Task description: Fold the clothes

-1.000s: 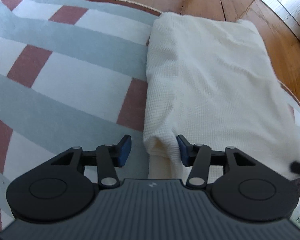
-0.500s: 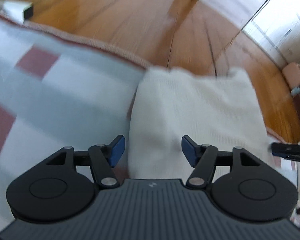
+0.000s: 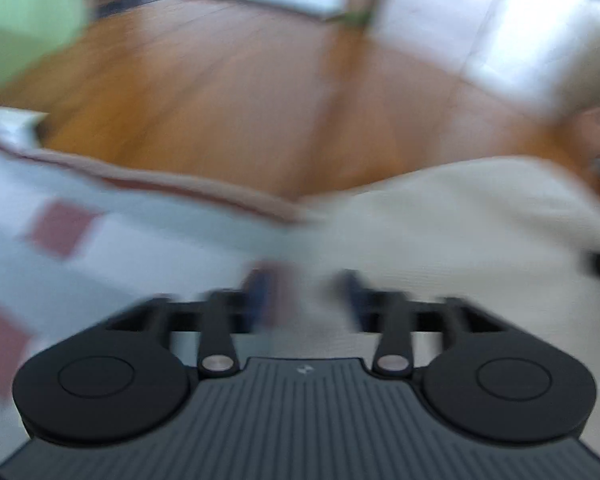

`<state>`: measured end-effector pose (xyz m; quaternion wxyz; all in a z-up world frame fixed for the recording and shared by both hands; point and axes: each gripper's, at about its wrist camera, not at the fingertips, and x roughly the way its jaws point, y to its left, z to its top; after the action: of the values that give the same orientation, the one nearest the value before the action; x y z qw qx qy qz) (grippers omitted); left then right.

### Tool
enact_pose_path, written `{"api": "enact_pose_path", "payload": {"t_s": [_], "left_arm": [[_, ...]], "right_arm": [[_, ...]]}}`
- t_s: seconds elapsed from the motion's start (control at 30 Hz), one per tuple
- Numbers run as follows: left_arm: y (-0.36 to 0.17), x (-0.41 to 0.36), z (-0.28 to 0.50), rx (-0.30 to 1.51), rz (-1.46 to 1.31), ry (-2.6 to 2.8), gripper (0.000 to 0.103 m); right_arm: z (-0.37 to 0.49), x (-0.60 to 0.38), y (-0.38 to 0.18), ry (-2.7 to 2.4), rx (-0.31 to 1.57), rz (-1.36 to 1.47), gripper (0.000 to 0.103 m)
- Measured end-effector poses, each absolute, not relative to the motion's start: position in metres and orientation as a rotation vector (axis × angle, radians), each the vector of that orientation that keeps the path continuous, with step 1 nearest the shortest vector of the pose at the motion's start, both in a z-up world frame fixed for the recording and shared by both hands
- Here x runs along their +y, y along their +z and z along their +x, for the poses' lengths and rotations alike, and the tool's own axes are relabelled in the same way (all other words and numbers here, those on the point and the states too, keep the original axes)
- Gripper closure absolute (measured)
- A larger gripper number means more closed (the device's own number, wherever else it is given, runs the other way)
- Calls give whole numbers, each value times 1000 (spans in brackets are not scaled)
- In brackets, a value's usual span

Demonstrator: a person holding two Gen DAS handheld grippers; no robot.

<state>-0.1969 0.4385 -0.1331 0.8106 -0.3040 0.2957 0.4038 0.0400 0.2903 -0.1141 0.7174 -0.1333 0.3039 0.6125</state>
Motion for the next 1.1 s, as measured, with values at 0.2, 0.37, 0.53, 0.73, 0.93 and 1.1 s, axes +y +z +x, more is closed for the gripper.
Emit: {"api": "enact_pose_path", "payload": {"t_s": [0.2,0.37,0.53,0.73,0.93,1.1], "left_arm": [[-142,439,-220,640,-882,863,41],[-149,439,-239,643,-1076,857,33],[-150,437,-252,667,-1194,860,32],[-127,410,-240,745,-1068,987,31],[-97,371,-227,770,-894,1167,27],[-61,339,-243,561,-1195,794,17]], "right_arm": [[91,272,-130,1101,943,-161,56],[106,225,-145,1182,1258,55,43],[77,178,-175,1258,1487,208,33],[28,171,-184,1314,1505,-5,30],[10,202,-153,1452,1460,30,76],[28,215,-123,1485,1533,251,76]]}}
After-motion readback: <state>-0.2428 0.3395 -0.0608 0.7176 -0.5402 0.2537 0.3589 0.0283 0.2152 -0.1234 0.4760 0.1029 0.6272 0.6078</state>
